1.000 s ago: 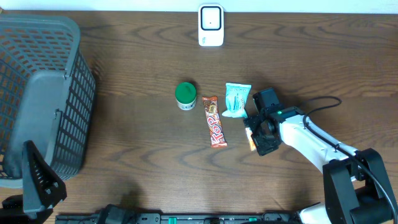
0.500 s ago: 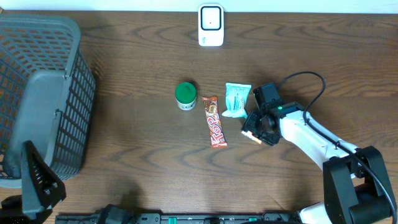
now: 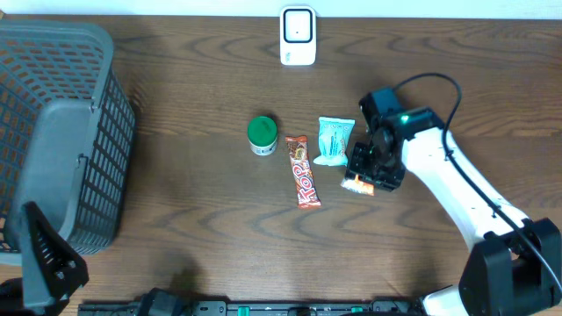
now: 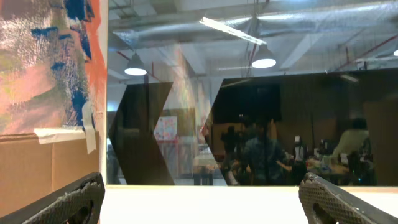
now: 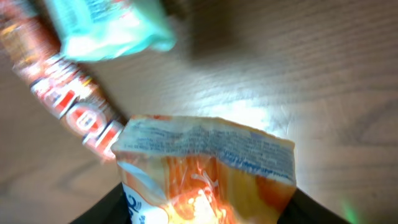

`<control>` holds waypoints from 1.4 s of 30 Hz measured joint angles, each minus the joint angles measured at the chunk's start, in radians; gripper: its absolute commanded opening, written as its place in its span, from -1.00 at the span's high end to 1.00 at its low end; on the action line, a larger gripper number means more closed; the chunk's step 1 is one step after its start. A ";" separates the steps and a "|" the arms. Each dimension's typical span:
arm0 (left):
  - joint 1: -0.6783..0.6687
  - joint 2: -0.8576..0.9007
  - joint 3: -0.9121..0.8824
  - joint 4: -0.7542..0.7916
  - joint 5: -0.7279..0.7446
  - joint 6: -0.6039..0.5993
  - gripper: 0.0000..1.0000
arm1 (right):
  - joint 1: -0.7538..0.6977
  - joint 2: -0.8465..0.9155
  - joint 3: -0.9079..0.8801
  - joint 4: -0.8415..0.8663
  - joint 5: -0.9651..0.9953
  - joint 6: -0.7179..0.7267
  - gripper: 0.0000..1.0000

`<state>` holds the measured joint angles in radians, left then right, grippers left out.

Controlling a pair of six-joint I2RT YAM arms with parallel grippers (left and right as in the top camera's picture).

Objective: Scan the item barcode
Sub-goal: 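Move the right gripper over the Kleenex pack and grasp it, then lift the Kleenex pack and carry it to the white scanner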

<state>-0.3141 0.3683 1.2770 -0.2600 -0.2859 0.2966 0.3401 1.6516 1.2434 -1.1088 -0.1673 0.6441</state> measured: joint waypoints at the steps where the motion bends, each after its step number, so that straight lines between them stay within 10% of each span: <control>1: 0.000 0.000 0.000 -0.011 0.000 0.005 -1.00 | 0.001 -0.003 0.032 -0.040 -0.012 -0.018 -0.04; 42: 0.006 -0.364 -0.206 -0.142 0.134 0.233 -1.00 | 0.001 -0.005 0.132 -0.444 -0.361 -0.292 -0.02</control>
<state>-0.3077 0.0048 1.0714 -0.4015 -0.1516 0.5293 0.3408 1.6466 1.3754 -1.5524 -0.5285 0.3519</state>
